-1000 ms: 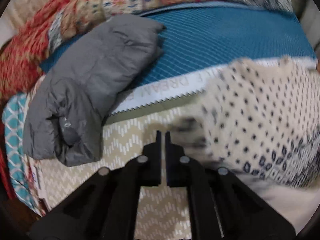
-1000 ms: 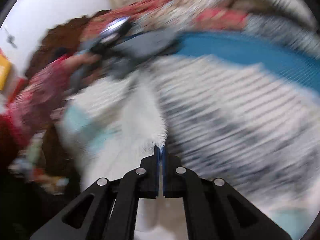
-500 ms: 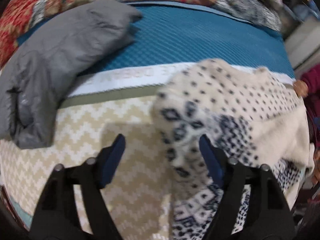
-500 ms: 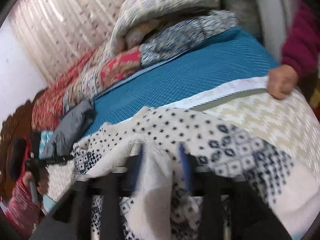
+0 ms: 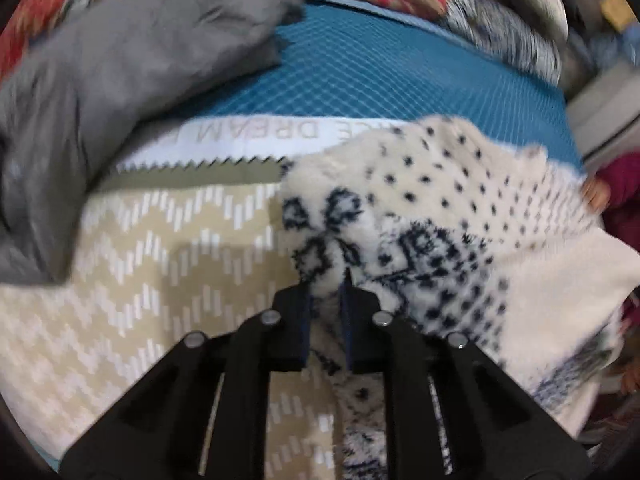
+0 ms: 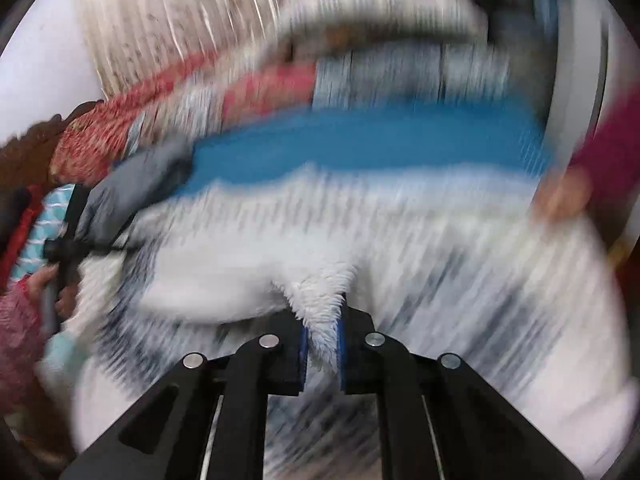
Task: Fold large clothes
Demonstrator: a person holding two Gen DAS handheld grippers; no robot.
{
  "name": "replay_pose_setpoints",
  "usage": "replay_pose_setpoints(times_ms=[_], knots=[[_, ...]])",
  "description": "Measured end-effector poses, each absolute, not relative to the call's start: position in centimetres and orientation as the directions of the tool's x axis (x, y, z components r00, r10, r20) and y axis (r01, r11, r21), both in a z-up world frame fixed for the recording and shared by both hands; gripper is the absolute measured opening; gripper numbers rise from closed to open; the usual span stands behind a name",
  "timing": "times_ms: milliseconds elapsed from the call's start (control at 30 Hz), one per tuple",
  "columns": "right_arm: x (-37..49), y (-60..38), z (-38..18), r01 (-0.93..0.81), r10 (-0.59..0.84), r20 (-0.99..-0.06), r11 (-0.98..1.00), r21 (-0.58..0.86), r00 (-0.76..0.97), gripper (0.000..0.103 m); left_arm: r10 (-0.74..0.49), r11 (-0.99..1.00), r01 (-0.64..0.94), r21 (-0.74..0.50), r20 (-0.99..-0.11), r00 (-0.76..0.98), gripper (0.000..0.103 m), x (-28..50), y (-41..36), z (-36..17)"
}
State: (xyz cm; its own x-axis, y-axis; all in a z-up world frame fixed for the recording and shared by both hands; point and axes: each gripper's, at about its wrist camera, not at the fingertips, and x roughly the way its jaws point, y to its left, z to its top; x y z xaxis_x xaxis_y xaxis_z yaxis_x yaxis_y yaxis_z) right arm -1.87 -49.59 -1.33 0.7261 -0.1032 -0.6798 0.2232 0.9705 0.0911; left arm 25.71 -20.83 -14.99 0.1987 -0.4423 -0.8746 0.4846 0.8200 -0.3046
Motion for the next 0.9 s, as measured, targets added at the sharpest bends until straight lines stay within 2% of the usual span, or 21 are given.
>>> replay_pose_setpoints(times_ms=[67,100,133,200,267,300,400,467,600,667,700,733,833,900], knots=[[-1.2,-48.8,-1.1,0.211,-0.253,-0.585,0.967,-0.141,0.770,0.032,-0.466,0.822,0.456,-0.341,-0.863,0.196,0.012,25.9,-20.2,-16.0],[-0.3,-49.0,-2.7,0.196,-0.280,-0.607,0.960,-0.201,0.744,0.042,-0.463,0.826,0.452,-0.337,-0.863,0.201,0.012,25.9,-20.3,-16.4],[0.5,-49.5,-4.6,0.204,-0.318,-0.654,0.947,-0.246,0.686,0.045,-0.451,0.831,0.453,-0.323,-0.868,0.209,0.013,25.6,-20.5,-16.9],[1.0,-51.5,-8.4,0.260,-0.387,-0.737,0.922,-0.288,0.555,0.045,-0.437,0.836,0.465,-0.293,-0.867,0.240,0.015,25.0,-20.9,-16.9],[-0.3,-53.6,-9.8,0.317,-0.332,-0.800,0.930,-0.187,0.500,0.045,-0.431,0.832,0.483,-0.274,-0.867,0.250,0.016,24.7,-21.1,-16.5],[-1.6,-54.8,-9.7,0.354,-0.263,-0.815,0.932,-0.078,0.515,0.046,-0.424,0.829,0.497,-0.257,-0.869,0.257,0.017,24.6,-21.2,-16.3],[-4.5,-57.4,-8.2,0.399,-0.072,-0.780,0.886,0.236,0.622,0.049,-0.414,0.826,0.512,-0.237,-0.871,0.264,0.021,24.3,-21.5,-16.0],[-4.3,-58.4,-7.0,0.394,-0.003,-0.740,0.848,0.355,0.672,0.049,-0.450,0.821,0.498,-0.278,-0.853,0.264,0.021,24.5,-21.4,-15.5],[-0.4,-59.7,-6.7,0.419,0.047,-0.734,0.796,0.437,0.677,0.049,-0.470,0.827,0.469,-0.309,-0.838,0.278,0.021,24.8,-21.6,-15.2],[2.4,-59.6,-8.8,0.423,0.130,-0.759,0.764,0.486,0.638,0.049,-0.437,0.848,0.456,-0.272,-0.845,0.308,0.012,24.9,-22.0,-15.5],[3.6,-59.1,-10.4,0.437,0.158,-0.788,0.758,0.483,0.595,0.041,-0.420,0.856,0.449,-0.257,-0.851,0.315,0.011,25.0,-22.1,-15.9],[4.0,-58.5,-10.9,0.442,0.157,-0.802,0.766,0.468,0.577,0.024,-0.411,0.864,0.436,-0.252,-0.854,0.319,0.010,25.1,-21.9,-16.2],[1.6,-57.5,-9.8,0.486,0.014,-0.788,0.781,0.393,0.616,0.024,-0.439,0.867,0.394,-0.306,-0.844,0.309,0.010,25.7,-20.9,-17.2],[-0.8,-58.4,-11.5,0.561,0.003,-0.794,0.706,0.433,0.608,0.024,-0.482,0.853,0.372,-0.366,-0.825,0.296,0.010,26.0,-20.4,-17.9]])
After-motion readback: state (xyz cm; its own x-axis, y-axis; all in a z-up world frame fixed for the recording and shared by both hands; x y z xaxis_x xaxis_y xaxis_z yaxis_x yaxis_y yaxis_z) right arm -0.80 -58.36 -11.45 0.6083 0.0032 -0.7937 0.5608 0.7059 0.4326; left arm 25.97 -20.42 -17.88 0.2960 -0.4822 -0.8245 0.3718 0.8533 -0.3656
